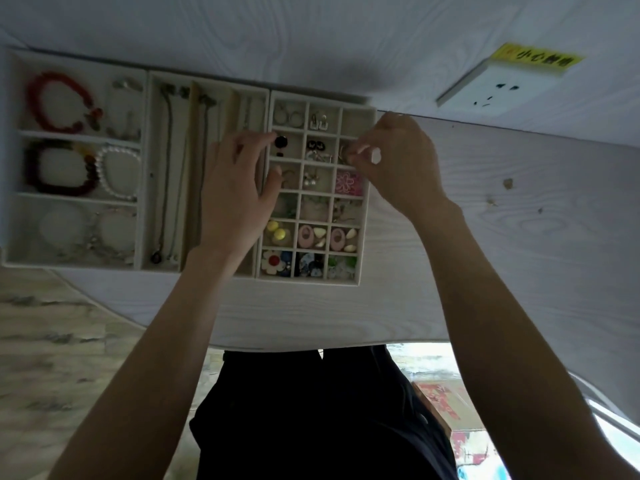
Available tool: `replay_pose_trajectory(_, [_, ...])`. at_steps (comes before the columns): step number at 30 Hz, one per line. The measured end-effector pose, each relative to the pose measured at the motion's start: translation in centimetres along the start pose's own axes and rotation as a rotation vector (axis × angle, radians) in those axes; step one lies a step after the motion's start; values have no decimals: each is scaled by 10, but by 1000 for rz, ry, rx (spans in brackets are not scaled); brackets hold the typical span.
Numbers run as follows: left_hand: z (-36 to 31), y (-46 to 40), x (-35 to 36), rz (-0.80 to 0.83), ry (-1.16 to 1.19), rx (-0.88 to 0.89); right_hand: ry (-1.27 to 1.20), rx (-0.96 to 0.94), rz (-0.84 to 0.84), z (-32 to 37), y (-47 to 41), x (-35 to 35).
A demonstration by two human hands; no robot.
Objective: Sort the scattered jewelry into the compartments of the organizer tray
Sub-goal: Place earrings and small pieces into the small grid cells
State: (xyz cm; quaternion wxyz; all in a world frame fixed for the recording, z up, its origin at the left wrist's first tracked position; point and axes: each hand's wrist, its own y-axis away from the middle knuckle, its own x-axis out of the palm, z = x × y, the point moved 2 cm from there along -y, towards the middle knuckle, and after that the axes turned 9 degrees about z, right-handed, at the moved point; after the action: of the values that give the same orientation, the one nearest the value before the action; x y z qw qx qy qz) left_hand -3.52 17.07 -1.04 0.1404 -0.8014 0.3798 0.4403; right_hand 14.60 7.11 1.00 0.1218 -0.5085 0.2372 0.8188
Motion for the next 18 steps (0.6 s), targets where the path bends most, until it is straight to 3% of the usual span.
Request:
replay_pose_trajectory(10, [3, 0, 0, -30, 0, 16, 145, 126, 248, 11, -23, -4])
replay_pose_trajectory(18, [2, 0, 1, 9, -12, 7, 265, 64, 161, 8, -9, -7])
